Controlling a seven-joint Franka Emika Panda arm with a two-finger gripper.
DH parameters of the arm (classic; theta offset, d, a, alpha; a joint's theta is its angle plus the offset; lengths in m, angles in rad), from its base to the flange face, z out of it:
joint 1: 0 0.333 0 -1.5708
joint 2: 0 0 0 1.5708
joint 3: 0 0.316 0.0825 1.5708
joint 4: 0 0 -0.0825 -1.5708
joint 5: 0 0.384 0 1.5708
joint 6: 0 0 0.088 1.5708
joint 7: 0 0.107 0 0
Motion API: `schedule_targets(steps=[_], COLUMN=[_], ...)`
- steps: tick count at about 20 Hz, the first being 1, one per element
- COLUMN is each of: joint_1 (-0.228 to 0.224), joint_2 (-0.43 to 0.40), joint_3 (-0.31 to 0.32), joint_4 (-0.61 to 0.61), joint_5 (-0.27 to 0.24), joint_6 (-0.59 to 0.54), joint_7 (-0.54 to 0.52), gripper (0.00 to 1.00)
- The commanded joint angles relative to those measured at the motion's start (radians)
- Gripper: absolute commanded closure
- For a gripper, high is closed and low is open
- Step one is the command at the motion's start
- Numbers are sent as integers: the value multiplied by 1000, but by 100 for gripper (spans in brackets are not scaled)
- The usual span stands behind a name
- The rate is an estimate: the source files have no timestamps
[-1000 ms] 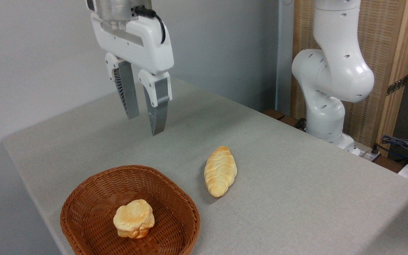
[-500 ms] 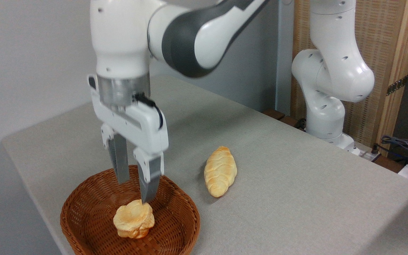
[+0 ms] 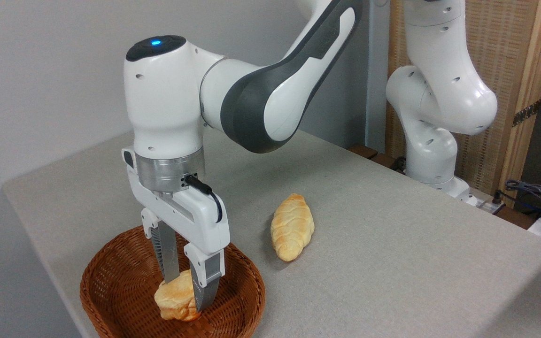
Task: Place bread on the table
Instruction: 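Lower the open gripper into the basket around the round bun, then close the gripper on the round golden bun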
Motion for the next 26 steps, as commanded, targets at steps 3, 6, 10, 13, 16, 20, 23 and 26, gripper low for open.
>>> schedule_targets(steps=[3, 6, 10, 13, 16, 20, 23, 26], joint_1=[-4, -4, -3, -3, -3, -3, -3, -3], joint_2=[28, 40, 39, 40, 40, 39, 13, -42], joint_3=[-27, -35, -35, -33, -35, -33, -22, -22], joint_4=[1, 2, 2, 2, 4, 15, 79, 119], joint_5=[-18, -23, -64, -66, -66, -68, -52, 52], joint_6=[11, 13, 13, 13, 13, 11, -40, -180], joint_7=[5, 9, 17, 17, 19, 17, 25, 80], gripper=[0, 37, 73, 73, 76, 80, 79, 76])
